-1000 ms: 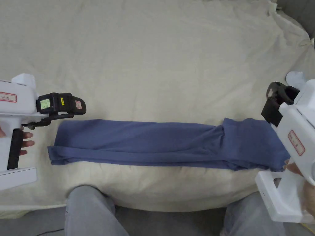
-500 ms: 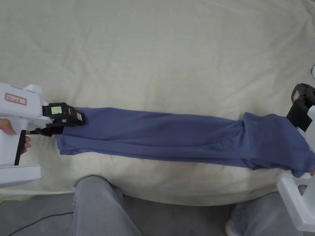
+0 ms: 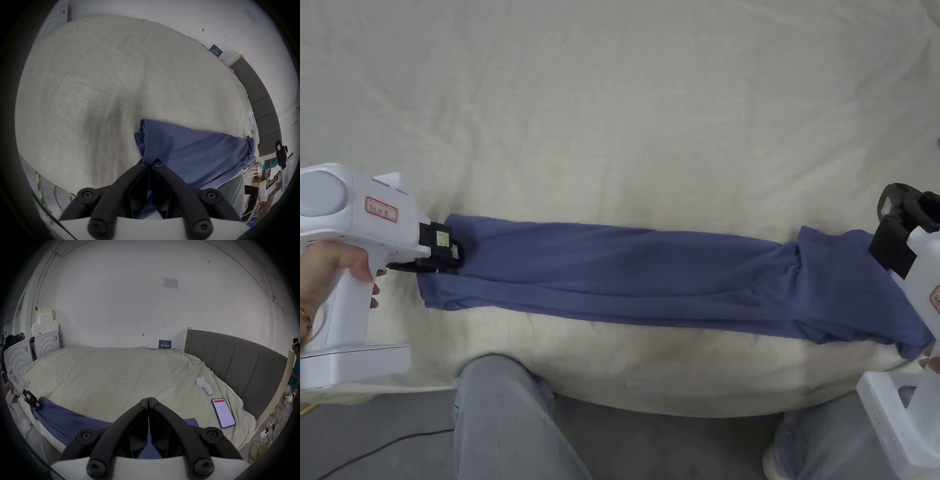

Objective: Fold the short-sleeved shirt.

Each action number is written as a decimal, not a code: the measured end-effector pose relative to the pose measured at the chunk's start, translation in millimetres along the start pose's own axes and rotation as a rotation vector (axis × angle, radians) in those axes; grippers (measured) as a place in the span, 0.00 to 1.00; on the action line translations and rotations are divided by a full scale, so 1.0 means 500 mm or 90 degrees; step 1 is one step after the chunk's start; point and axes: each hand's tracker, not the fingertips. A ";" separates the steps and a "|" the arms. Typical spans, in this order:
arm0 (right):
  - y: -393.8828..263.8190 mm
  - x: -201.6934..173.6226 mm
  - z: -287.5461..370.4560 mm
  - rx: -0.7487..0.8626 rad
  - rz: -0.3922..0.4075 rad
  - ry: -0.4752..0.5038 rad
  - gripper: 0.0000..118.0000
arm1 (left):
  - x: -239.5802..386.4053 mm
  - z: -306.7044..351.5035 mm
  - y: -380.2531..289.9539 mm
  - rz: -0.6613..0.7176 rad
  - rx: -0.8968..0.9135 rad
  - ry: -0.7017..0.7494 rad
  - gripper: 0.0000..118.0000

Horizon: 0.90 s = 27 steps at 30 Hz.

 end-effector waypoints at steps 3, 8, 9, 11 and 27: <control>0.003 0.005 0.005 0.005 -0.003 0.005 0.00 | 0.004 0.041 0.005 0.010 0.027 0.007 0.00; 0.015 0.019 0.014 0.031 -0.015 0.006 0.00 | -0.006 0.103 0.004 0.017 0.056 0.018 0.00; 0.017 0.021 0.015 0.034 -0.015 0.004 0.00 | -0.012 0.111 0.004 0.021 0.062 0.045 0.00; 0.022 0.028 0.017 0.039 -0.019 0.006 0.00 | -0.041 0.123 0.012 0.045 0.075 0.097 0.00; 0.028 0.053 0.038 0.067 -0.045 0.003 0.00 | 0.190 0.244 -0.007 -0.062 0.132 -0.060 0.00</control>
